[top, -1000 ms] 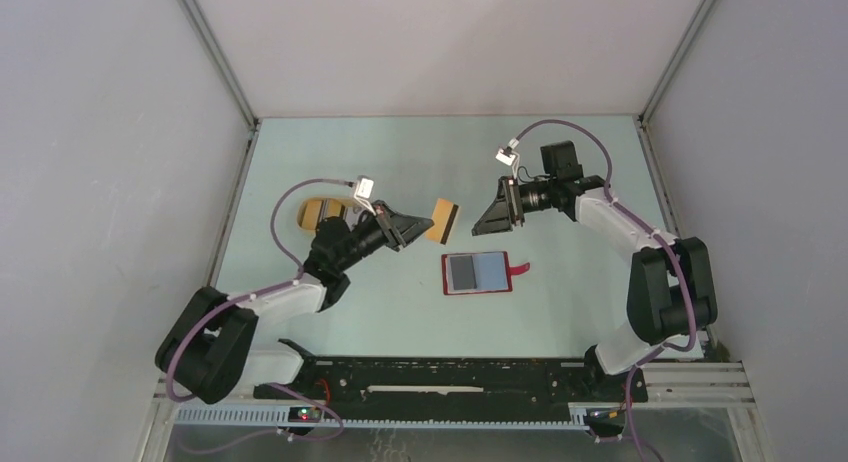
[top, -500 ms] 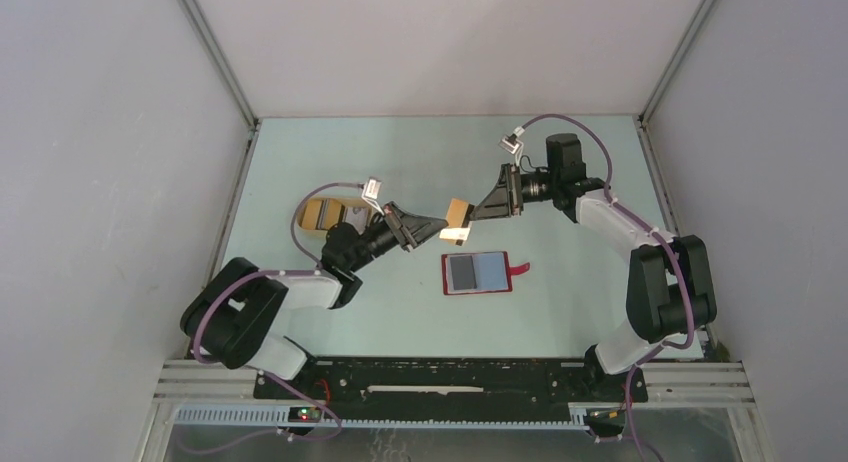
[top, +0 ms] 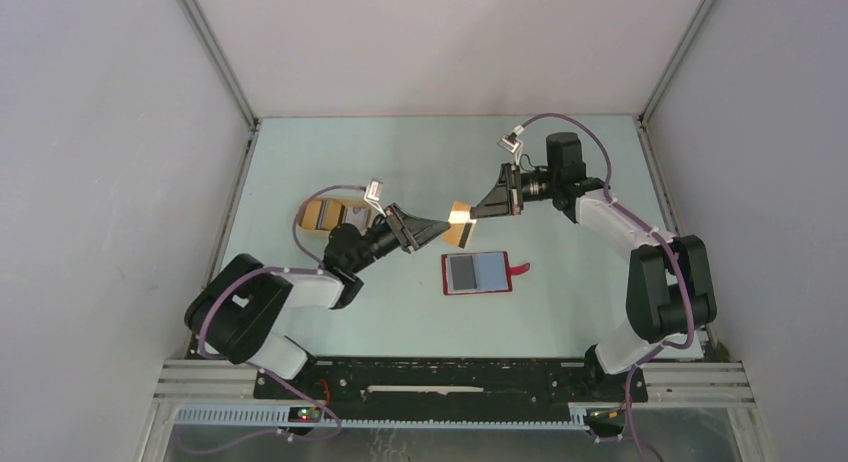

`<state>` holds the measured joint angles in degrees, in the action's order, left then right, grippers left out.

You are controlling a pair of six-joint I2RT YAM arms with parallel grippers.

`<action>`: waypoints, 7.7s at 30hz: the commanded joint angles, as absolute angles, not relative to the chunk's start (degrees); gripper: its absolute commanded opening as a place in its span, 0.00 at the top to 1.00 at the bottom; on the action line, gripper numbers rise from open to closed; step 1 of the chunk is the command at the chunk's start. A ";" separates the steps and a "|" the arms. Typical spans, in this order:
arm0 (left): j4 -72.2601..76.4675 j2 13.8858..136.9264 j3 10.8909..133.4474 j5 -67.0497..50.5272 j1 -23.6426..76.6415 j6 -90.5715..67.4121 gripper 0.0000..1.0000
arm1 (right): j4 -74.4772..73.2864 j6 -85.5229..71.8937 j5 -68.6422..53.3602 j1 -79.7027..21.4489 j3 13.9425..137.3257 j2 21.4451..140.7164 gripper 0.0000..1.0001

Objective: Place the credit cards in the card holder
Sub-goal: Insert the credit card into the card slot.

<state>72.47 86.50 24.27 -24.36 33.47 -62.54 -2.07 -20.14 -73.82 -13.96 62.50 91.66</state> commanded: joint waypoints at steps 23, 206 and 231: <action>41.57 76.92 25.59 -18.43 38.57 -38.18 0.45 | -37.48 10.95 -56.11 -10.28 66.88 101.81 1.00; 23.46 95.44 34.50 -9.58 43.73 -33.45 0.75 | -41.10 13.29 -43.34 -24.78 77.29 114.44 0.88; 11.32 66.35 28.29 13.95 43.64 -18.40 0.65 | -49.33 27.74 -50.23 -20.95 78.75 102.21 0.80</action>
